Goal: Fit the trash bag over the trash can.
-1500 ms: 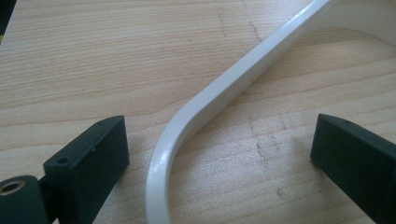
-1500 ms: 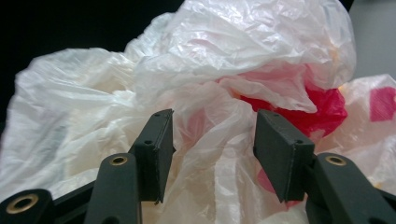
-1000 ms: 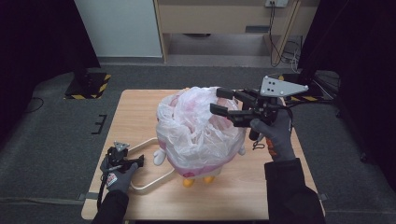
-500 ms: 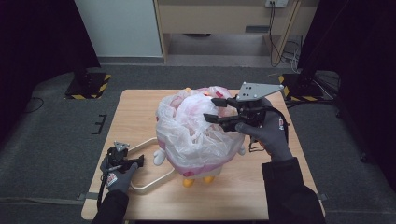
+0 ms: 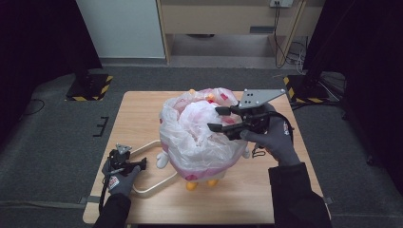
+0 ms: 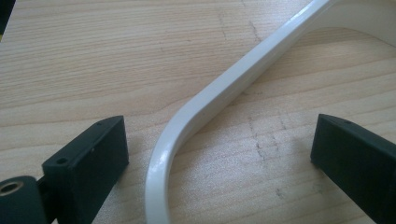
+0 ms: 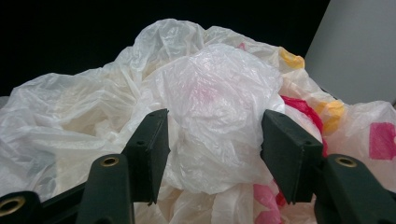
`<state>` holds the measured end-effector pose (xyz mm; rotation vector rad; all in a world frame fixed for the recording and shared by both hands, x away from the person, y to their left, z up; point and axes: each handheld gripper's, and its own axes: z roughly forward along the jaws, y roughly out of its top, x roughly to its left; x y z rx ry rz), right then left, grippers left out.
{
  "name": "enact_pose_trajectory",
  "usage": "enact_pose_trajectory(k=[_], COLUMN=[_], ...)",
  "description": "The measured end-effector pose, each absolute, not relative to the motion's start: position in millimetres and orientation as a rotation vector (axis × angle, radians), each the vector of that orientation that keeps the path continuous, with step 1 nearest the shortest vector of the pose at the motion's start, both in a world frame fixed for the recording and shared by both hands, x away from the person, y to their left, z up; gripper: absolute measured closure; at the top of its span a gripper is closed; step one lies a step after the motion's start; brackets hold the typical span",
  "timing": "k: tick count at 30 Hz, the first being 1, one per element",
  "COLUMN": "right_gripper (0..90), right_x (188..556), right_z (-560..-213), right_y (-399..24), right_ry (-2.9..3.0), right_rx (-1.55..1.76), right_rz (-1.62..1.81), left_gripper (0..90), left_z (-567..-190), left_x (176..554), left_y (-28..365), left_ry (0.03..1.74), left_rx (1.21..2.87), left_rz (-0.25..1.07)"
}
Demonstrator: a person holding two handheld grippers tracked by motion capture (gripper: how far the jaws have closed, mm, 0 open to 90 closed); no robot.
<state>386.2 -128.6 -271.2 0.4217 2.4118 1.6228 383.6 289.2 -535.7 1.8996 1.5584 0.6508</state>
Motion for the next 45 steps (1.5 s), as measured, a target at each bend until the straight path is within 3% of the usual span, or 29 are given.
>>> enact_pose_trajectory(k=[6, 15, 26, 31, 38, 45], right_gripper=[43.2, 35.8, 31.0, 31.0, 44.4, 37.8], right_x=[383.6, 382.7, 389.2, 392.3, 403.8, 410.1], right_z=[-269.3, -241.4, -221.0, -227.6, -256.0, -274.5], right_y=[-132.4, -137.5, -104.4, -82.4, -61.1, -47.2], right_ry=[2.395, 2.096, 2.022, 2.055, 2.199, 2.379], right_rx=[0.422, 0.478, 0.481, 0.495, 0.626, 0.673], right_rz=[1.655, 1.950, 2.027, 1.977, 1.659, 1.406], left_gripper=[3.1, 3.1, 3.1, 3.0, 2.9, 2.9], left_z=[-535.7, -535.7, -535.9, -535.9, -535.9, -535.8], left_x=[383.7, 383.7, 383.7, 383.7, 383.9, 383.8], left_y=[289.2, 289.2, 288.9, 288.9, 289.0, 289.0], left_ry=[1.558, 1.558, 1.559, 1.559, 1.559, 1.559], left_rx=[1.899, 1.899, 1.893, 1.893, 1.894, 1.894], left_rz=[0.651, 0.651, 0.651, 0.651, 0.650, 0.650])
